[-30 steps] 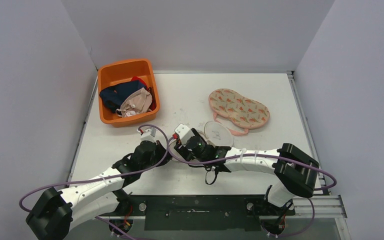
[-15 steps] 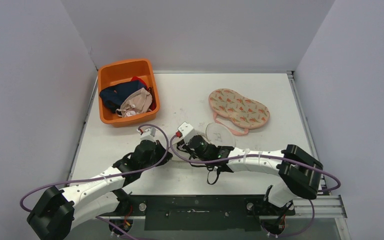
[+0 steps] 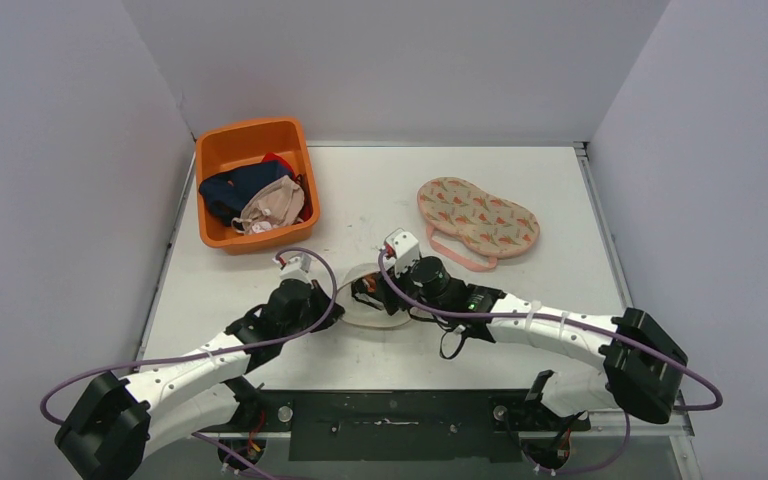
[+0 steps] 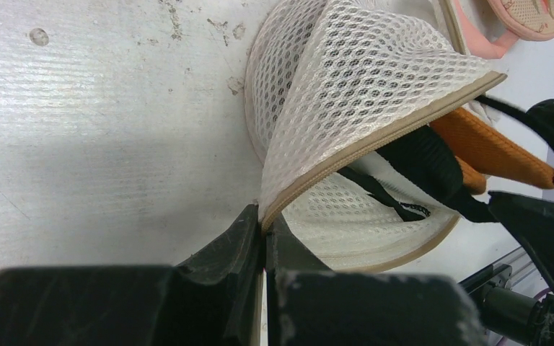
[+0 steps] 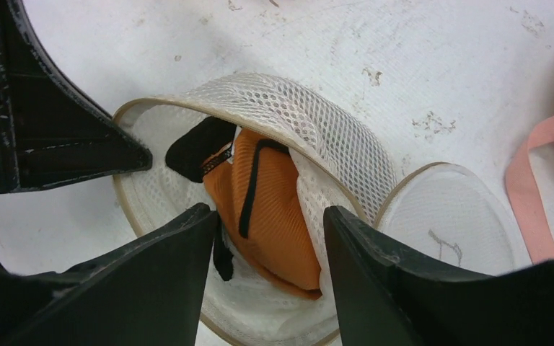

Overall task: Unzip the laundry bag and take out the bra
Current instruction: Pick up the bra from the laundry bag.

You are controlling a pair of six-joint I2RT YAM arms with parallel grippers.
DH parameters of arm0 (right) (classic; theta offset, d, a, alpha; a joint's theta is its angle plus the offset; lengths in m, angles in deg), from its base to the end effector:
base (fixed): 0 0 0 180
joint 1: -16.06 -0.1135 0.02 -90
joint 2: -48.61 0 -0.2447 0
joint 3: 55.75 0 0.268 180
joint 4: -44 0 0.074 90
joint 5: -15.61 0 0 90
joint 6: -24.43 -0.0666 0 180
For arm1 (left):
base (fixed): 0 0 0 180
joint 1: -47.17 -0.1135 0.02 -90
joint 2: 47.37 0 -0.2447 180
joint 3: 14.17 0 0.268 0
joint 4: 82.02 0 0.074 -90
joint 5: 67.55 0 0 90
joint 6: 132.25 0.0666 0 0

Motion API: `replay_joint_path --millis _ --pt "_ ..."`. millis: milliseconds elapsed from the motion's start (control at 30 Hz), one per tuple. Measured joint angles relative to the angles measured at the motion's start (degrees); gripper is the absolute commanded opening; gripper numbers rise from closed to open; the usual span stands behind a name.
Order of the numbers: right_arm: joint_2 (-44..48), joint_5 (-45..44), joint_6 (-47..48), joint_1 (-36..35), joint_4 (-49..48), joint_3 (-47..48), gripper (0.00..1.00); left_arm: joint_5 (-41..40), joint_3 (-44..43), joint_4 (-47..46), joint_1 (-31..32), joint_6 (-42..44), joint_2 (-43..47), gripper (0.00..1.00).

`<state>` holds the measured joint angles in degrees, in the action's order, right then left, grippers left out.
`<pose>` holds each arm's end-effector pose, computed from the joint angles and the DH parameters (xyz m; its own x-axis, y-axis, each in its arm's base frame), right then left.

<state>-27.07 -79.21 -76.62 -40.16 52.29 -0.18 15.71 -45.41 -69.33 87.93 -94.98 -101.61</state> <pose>0.1907 0.2750 0.1917 -0.4104 -0.2700 -0.8710 -0.7219 0.6798 0.1294 0.1850 -0.1492 0.1256 -0.7261 -0.4175 -0.5463 -0.0027 0.7963 -0.6049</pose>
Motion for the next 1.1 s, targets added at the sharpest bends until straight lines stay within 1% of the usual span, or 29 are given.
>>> replay_joint_path --millis 67,233,333,467,567,767,867,1000,1100 --pt "0.8 1.0 -0.4 0.0 0.4 -0.3 0.61 0.3 0.0 0.0 0.0 0.0 -0.1 0.0" --pt "4.0 1.9 -0.8 -0.4 1.8 -0.4 0.54 0.8 -0.4 0.1 0.0 0.1 -0.1 0.0" --pt "4.7 -0.2 0.3 -2.1 3.2 -0.1 0.51 1.0 -0.8 0.1 0.0 0.3 -0.1 0.0" --pt "2.3 -4.1 2.6 -6.0 6.1 2.0 0.52 1.0 -1.3 0.1 0.0 0.5 -0.1 0.0" --pt "-0.2 -5.9 3.4 -7.0 6.2 2.7 0.52 1.1 -1.7 0.1 0.0 0.6 -0.3 0.0" --pt "-3.1 -9.4 3.8 -6.8 6.5 3.0 0.44 1.2 -1.7 0.2 0.0 0.7 -0.3 0.0" --pt "-3.8 -10.4 3.7 -6.7 6.4 3.4 0.46 1.2 -1.7 0.3 0.0 0.7 -0.3 0.0" --pt "-3.8 -10.6 3.3 -6.0 5.4 3.4 0.55 1.2 -1.7 0.3 0.0 0.9 -0.3 0.0" --pt "-3.8 -10.1 2.9 -5.6 4.6 3.4 0.56 1.2 -1.8 0.3 0.0 0.9 -0.3 0.0"
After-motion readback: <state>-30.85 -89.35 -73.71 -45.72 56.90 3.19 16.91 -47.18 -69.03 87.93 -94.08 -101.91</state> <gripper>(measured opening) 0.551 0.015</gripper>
